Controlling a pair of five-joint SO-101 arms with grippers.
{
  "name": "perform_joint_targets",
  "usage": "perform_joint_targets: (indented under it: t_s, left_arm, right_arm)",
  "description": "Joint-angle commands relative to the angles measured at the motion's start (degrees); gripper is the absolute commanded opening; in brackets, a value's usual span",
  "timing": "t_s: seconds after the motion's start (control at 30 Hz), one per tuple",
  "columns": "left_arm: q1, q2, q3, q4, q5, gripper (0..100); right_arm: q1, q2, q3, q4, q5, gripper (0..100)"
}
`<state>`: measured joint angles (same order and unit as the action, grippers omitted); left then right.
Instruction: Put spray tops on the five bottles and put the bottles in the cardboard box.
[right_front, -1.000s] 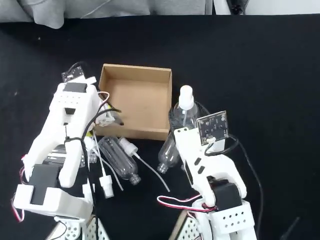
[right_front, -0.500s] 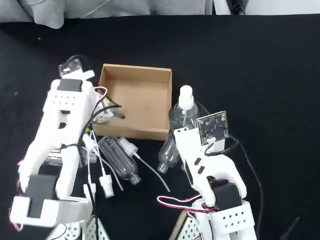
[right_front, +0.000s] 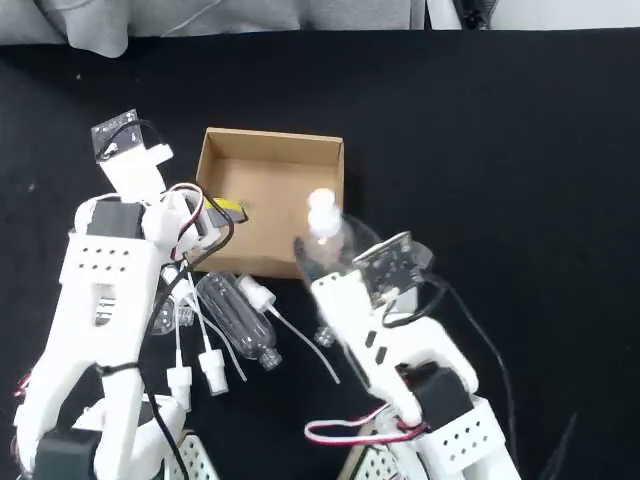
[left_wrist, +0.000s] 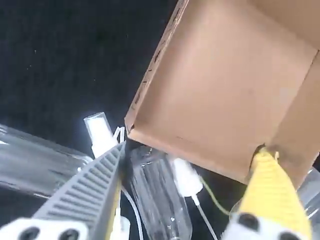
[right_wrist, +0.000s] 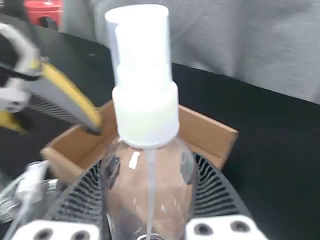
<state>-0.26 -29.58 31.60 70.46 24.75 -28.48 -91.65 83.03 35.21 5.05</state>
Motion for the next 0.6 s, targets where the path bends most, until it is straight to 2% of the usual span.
perform_joint_targets:
  t_s: [0.0,0.27,0.4,0.57]
  left_arm:
    - [0.3,-4.0,-0.7,-1.4,-0.4,36]
    - [0.9,-7.9,-0.7,-1.1,-0.4,36]
    - [1.1,-12.5,1.2,-1.3,-0.4,36]
    - [4.5,-18.7,4.4,-1.6,-1.8,36]
  right_arm:
    - [-3.7,-1.5,-1.9,-0.8,0.1,4.9]
    - [-7.0,-1.4,-0.4,-1.0,0.2,4.9]
    - [-8.1,-1.4,0.3,-1.1,2.8,4.9]
    - [-9.4,-1.3,0.7,-1.1,3.2,4.9]
